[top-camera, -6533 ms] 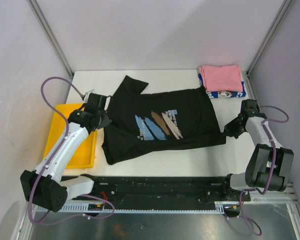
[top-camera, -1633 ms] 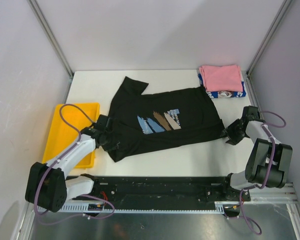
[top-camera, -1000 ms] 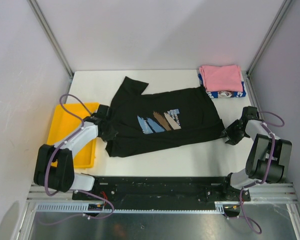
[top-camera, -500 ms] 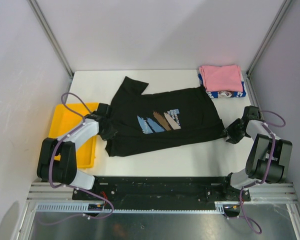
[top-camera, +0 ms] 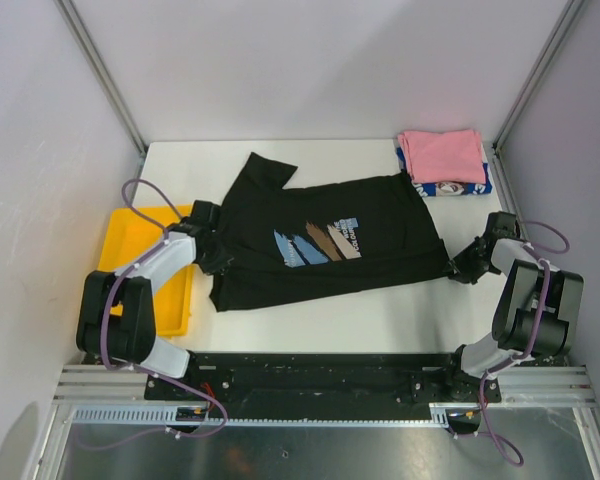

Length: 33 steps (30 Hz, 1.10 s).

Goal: Fold and stack the t-shirts
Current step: Fold the flattened tshirt in 1/3 of the way

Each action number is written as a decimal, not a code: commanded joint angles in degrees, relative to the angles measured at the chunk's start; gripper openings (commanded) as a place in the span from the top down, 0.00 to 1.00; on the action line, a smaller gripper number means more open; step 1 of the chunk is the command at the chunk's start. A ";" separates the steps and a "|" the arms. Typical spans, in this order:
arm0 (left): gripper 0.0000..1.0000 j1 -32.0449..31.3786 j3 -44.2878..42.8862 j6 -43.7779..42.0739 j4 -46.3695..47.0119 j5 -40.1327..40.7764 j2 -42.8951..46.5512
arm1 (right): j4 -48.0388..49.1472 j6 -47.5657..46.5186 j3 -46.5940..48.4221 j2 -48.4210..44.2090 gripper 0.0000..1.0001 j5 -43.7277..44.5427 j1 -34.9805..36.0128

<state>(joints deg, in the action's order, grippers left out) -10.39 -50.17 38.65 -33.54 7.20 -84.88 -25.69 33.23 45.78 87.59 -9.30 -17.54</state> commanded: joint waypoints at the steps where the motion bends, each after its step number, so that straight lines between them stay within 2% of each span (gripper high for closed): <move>1: 0.80 1.61 -2.23 -2.56 1.05 -0.70 2.37 | 1.49 0.40 0.07 0.95 0.74 1.47 0.31; 4: 0.68 2.30 -1.91 -3.22 0.16 -0.89 6.45 | 1.41 0.58 0.10 1.24 0.78 1.87 0.43; 9: 0.59 2.46 1.27 -1.77 -3.07 -2.01 15.28 | 0.82 0.02 0.10 1.08 0.85 3.09 0.45; 13: 0.64 2.16 5.90 1.84 -5.53 -3.48 22.89 | 0.64 -0.09 0.10 1.11 0.87 3.08 0.39; 16: 0.71 0.88 9.15 5.63 -7.99 -0.52 29.10 | 0.64 -0.02 0.10 1.11 0.88 2.92 0.47; 19: 0.73 -0.51 11.75 8.61 -9.04 1.38 32.47 | 0.64 -0.01 0.10 1.09 0.88 2.90 0.44; 27: 0.74 -7.19 12.99 13.19 -8.90 2.14 26.95 | 0.58 0.14 0.27 1.60 0.89 2.64 0.29; 33: 0.75 -8.06 11.58 13.33 -6.32 1.58 22.10 | 0.72 0.13 0.36 1.94 0.89 2.54 0.31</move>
<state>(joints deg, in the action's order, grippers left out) -18.02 -37.26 50.17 -42.28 7.42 -60.58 -25.17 33.58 45.78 88.33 -8.03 -17.32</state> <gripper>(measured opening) 0.255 0.113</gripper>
